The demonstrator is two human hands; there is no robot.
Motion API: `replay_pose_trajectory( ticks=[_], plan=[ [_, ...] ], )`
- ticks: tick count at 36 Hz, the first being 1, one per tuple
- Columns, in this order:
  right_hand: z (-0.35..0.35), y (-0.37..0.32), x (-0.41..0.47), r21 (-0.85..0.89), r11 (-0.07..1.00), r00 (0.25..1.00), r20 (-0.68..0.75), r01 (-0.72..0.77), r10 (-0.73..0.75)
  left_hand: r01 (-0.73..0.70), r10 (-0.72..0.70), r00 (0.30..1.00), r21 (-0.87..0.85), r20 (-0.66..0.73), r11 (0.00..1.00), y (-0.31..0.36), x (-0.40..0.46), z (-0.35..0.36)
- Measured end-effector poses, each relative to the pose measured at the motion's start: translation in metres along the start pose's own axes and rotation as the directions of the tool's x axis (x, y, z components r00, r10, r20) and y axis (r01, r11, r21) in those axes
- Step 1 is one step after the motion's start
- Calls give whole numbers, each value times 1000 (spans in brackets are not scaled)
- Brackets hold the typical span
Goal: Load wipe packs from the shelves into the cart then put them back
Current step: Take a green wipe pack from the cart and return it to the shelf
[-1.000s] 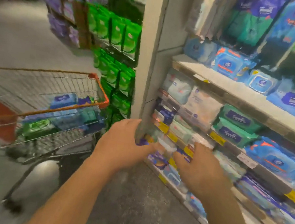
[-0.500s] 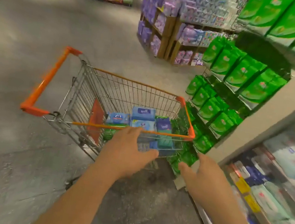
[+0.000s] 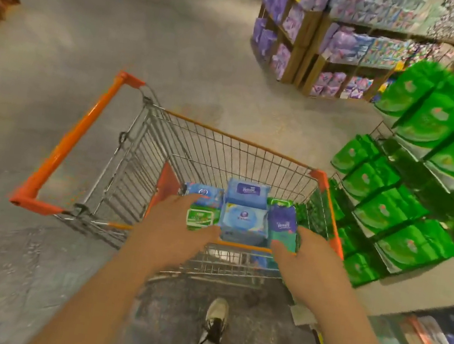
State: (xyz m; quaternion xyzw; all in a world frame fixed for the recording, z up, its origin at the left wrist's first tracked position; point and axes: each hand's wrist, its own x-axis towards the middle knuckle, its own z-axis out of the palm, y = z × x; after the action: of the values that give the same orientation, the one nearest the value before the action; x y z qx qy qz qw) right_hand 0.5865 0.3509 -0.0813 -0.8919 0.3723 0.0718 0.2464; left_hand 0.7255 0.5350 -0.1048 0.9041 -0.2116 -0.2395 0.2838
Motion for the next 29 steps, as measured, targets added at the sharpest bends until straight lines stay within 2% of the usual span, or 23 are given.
replay_pose_trajectory(
  ticks=[6,9,13,18,21,24,27,29],
  plan=[
    [-14,5,91,66,997,995,92,41,-47,82,-80,996,71,-26,994,24,78,2],
    [-20,11,136,89,994,990,113,69,-79,130,-130,991,32,11,991,46,109,3],
    [-22,16,189,81,993,984,150,84,-95,126,-126,992,7,20,992,67,152,5],
    [-16,11,238,63,990,965,220,129,-140,165,-165,986,-12,6,986,54,189,14],
    [-2,2,261,46,988,951,267,148,-155,208,-208,978,-84,10,975,40,206,23],
    [21,-4,283,9,982,938,292,191,-185,377,-366,926,-259,90,889,16,226,42],
    [44,-5,303,-15,973,913,350,229,-209,563,-515,826,-388,230,730,-12,244,70],
    [62,-6,318,-31,967,884,413,252,-217,677,-592,734,-414,331,608,-36,257,93]
  ],
)
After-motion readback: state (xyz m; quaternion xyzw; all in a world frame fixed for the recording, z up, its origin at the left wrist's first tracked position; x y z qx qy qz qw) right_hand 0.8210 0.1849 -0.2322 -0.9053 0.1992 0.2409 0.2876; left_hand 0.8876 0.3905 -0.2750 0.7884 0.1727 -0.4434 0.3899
